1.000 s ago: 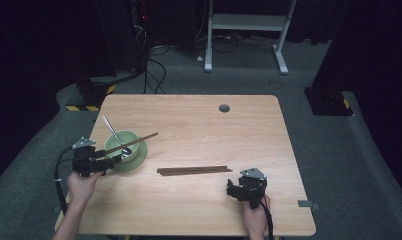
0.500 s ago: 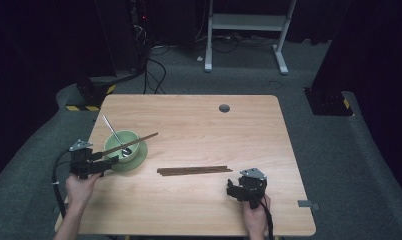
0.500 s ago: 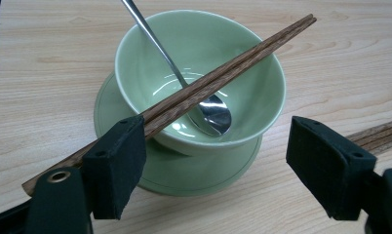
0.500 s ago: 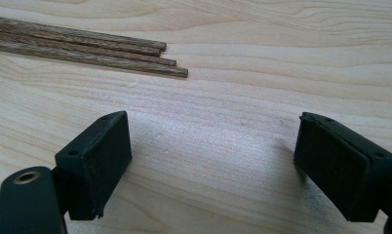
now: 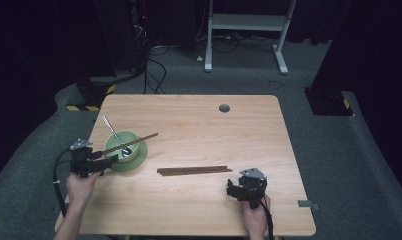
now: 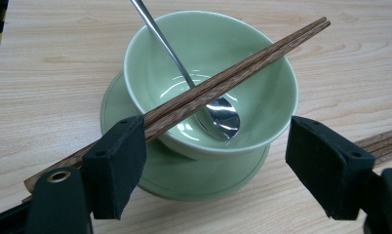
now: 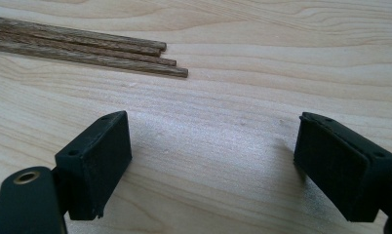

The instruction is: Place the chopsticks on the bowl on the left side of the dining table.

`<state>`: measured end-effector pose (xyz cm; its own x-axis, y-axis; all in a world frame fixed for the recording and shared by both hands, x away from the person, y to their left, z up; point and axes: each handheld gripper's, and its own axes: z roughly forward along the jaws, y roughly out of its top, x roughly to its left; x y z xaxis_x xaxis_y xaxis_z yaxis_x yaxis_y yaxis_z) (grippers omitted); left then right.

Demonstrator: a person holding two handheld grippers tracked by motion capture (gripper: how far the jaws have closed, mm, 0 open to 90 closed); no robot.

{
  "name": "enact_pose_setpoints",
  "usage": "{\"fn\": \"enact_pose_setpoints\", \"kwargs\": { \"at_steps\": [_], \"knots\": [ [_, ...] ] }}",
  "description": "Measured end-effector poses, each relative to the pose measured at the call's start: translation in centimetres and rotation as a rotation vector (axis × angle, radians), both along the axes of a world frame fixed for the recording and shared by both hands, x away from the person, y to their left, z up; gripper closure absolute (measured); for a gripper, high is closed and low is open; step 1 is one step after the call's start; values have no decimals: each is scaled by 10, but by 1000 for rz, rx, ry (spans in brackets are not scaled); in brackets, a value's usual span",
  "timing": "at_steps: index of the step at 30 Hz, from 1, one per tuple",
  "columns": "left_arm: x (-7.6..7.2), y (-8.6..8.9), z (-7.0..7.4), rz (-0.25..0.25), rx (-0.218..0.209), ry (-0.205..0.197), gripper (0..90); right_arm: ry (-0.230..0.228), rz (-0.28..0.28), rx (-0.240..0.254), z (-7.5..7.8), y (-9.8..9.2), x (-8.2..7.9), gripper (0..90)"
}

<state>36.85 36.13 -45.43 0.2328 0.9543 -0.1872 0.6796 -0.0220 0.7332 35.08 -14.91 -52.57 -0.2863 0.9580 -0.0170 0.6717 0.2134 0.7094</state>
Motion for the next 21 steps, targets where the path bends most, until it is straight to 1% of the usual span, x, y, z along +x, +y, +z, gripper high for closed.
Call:
{"fn": "enact_pose_setpoints", "kwargs": {
  "at_steps": [12,14,21],
  "knots": [
    [5,-1,-1,7,14,2,233,0,0,0,0,0,0,133],
    [7,-1,-1,7,11,4,234,0,0,0,0,0,0,133],
    [10,-2,-1,10,24,4,233,0,0,0,0,0,0,133]
  ]
}}
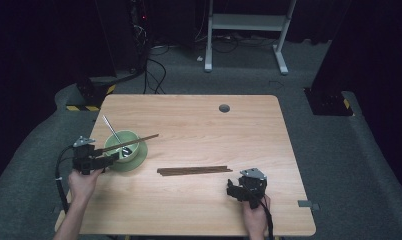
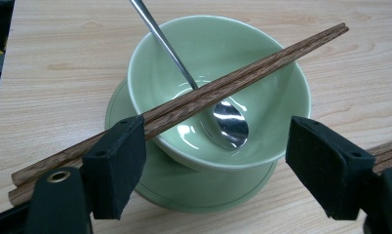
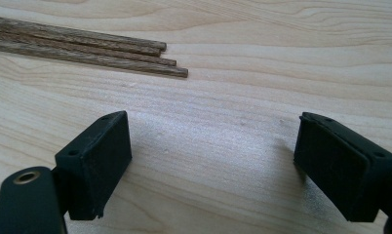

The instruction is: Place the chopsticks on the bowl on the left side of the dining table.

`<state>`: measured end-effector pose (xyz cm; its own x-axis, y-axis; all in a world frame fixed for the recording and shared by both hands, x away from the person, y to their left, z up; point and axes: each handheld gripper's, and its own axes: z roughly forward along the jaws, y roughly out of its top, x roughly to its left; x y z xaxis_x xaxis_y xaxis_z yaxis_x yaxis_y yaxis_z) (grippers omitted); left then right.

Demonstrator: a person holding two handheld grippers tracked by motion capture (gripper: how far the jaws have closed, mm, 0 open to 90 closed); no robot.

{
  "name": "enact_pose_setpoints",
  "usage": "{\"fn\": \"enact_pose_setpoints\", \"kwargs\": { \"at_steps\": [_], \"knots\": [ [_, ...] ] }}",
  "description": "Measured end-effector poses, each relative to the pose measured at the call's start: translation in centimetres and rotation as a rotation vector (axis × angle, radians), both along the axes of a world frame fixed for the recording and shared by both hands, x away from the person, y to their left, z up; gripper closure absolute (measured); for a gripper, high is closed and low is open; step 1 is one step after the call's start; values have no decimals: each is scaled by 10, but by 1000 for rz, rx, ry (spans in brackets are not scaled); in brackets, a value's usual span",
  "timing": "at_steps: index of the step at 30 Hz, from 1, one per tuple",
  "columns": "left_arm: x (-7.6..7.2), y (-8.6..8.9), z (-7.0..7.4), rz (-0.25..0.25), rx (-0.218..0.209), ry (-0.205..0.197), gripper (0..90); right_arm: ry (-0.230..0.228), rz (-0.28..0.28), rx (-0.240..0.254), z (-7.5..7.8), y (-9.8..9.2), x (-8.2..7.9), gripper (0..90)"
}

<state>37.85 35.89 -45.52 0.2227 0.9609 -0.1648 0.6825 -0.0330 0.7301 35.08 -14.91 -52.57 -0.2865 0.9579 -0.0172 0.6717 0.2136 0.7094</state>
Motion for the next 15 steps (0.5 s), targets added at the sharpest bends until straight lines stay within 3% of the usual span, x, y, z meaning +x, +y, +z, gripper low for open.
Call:
{"fn": "enact_pose_setpoints", "kwargs": {
  "at_steps": [15],
  "knots": [
    [7,-1,-1,6,21,0,233,0,0,0,0,0,0,133]
  ]
}}
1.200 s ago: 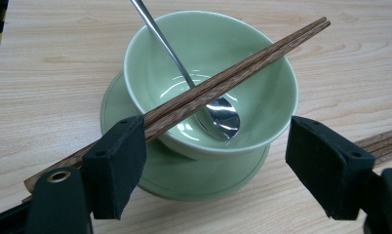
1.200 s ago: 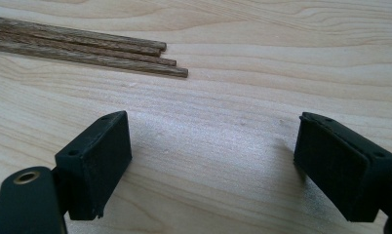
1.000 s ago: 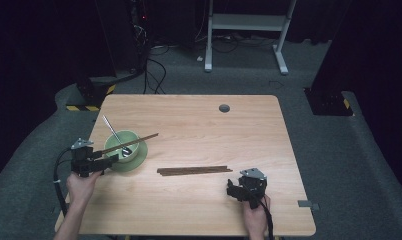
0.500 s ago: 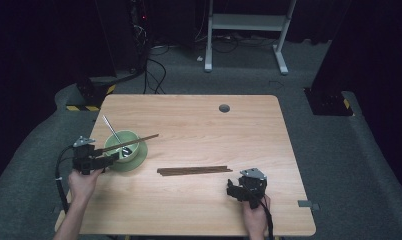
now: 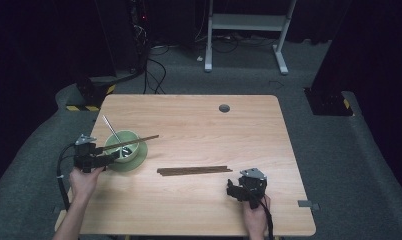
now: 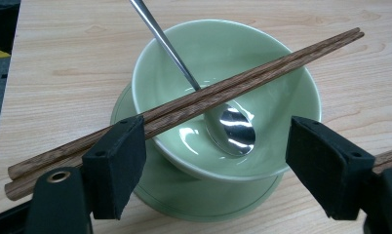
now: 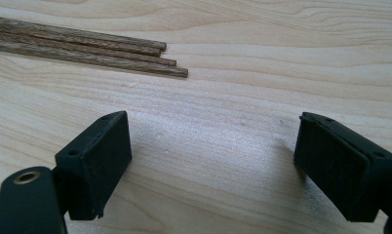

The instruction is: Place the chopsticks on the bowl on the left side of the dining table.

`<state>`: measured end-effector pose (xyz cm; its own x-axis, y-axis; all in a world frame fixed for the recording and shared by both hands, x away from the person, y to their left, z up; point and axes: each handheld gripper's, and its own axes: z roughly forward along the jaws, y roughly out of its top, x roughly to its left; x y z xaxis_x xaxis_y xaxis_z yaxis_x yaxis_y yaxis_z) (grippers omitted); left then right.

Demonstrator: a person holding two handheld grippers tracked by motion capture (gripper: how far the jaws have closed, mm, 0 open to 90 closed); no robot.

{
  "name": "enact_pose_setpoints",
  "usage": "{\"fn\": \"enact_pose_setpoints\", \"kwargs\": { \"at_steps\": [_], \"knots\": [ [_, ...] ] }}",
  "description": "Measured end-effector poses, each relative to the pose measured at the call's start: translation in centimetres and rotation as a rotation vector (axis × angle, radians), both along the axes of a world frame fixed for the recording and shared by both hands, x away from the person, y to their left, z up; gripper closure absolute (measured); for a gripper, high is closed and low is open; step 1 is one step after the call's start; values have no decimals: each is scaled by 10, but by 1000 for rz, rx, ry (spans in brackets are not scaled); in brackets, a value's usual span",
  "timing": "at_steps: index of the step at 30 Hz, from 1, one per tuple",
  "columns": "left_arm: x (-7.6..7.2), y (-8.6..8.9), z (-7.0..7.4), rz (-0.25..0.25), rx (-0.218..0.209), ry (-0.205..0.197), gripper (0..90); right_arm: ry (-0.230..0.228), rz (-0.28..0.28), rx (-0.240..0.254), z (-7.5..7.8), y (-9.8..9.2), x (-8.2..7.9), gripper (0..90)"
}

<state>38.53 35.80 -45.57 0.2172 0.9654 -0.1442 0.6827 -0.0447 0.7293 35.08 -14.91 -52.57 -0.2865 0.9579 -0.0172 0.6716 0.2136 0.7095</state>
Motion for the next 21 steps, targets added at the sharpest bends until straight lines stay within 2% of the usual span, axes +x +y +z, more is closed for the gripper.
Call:
{"fn": "enact_pose_setpoints", "kwargs": {
  "at_steps": [21],
  "knots": [
    [6,0,-3,9,6,3,235,0,0,0,0,0,0,133]
  ]
}}
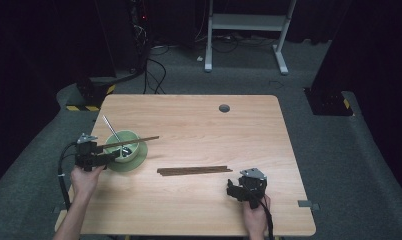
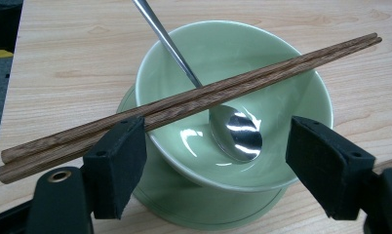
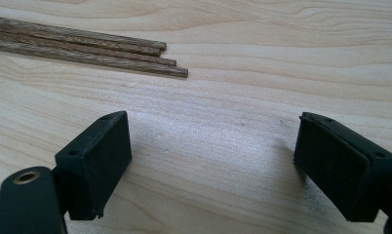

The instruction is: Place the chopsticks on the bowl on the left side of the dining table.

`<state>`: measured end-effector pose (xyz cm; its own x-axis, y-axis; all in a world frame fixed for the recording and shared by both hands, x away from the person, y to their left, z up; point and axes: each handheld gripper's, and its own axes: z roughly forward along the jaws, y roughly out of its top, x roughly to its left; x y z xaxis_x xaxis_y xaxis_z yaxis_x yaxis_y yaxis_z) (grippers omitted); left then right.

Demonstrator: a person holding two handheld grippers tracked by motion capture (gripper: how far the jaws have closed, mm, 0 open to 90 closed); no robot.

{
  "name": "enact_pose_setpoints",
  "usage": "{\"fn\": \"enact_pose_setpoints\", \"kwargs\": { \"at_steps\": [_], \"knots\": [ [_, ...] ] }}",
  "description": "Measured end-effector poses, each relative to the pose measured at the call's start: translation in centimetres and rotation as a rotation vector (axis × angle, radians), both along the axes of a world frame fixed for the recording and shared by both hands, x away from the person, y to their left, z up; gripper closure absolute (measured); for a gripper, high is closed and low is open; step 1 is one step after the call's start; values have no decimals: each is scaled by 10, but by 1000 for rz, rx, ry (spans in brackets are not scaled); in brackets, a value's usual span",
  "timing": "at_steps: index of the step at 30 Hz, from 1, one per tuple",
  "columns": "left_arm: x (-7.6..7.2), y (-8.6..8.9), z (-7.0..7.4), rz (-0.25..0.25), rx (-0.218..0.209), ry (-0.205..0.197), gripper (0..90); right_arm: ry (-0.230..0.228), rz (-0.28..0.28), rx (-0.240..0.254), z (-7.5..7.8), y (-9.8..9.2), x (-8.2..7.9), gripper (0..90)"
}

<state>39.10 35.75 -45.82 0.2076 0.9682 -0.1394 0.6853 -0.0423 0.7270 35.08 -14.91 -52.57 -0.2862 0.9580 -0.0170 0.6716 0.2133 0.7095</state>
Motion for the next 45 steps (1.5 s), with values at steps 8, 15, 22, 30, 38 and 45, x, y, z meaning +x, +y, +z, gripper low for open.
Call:
{"fn": "enact_pose_setpoints", "kwargs": {
  "at_steps": [8,15,22,30,38,45],
  "knots": [
    [4,1,1,-1,5,4,235,0,0,0,0,0,0,133],
    [7,1,0,0,8,8,235,0,1,0,0,0,0,133],
    [10,1,-1,4,8,10,235,0,0,0,0,0,0,133],
    [13,0,1,4,18,11,234,0,0,0,0,0,0,133],
    [17,-1,2,6,27,11,231,0,0,0,0,0,0,133],
    [20,-1,2,8,37,15,230,1,0,0,0,0,0,133]
  ]
}}
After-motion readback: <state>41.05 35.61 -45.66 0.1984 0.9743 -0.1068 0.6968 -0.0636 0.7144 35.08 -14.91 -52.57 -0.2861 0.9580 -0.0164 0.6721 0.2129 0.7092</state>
